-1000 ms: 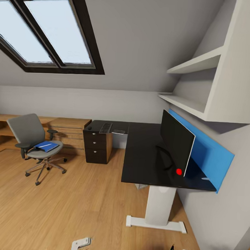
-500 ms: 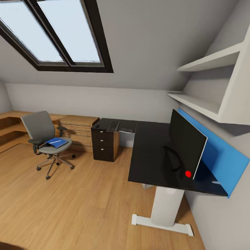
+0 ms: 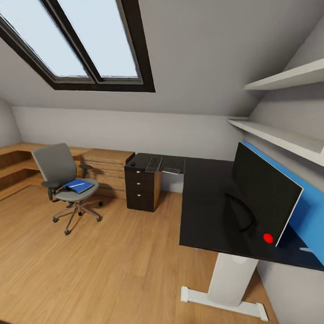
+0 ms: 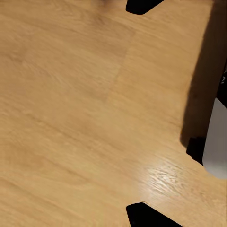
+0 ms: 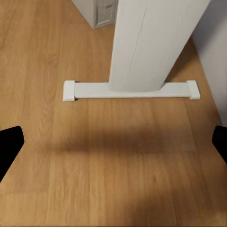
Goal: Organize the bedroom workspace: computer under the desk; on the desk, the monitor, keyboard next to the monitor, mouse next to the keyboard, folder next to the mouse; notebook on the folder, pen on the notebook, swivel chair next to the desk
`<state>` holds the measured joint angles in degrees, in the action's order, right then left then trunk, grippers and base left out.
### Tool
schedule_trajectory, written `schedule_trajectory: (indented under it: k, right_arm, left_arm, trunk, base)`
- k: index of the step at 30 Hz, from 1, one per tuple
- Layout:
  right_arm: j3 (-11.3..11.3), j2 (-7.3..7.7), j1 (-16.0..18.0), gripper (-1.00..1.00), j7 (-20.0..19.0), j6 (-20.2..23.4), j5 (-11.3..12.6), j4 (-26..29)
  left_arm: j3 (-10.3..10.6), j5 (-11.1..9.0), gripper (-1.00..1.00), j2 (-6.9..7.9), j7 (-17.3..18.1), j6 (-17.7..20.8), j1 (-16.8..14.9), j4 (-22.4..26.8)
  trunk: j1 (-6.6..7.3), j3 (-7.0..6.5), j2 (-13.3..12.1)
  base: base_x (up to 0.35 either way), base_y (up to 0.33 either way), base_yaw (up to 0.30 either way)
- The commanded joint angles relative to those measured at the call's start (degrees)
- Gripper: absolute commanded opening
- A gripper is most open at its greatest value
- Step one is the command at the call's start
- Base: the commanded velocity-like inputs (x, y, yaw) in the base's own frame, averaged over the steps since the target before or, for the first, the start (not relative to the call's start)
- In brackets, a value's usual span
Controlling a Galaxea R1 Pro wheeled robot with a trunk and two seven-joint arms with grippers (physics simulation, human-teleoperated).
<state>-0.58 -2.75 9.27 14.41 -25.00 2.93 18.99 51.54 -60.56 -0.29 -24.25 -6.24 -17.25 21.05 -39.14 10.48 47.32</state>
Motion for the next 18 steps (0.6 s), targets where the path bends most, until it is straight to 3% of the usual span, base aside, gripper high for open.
schedule_trajectory:
  k: [1,18]
  right_arm:
    - [-0.1,-0.01,0.0,1.0,0.1,-0.4,0.3,-0.2]
    - [-0.3,-0.23,0.1,1.0,0.0,-0.8,-0.1,-0.4]
  left_arm:
    - [0.5,-0.6,1.0,0.03,-0.3,-0.4,-0.1,0.0]
    - [0.6,-0.6,1.0,-0.06,-0.1,-0.3,-0.1,0.0]
  trunk:
    - [-0.04,0.08,0.1]
    - [-0.04,0.09,0.1]
  base:
    - [0.27,0.236,0.001]
    - [0.266,0.241,0.0]
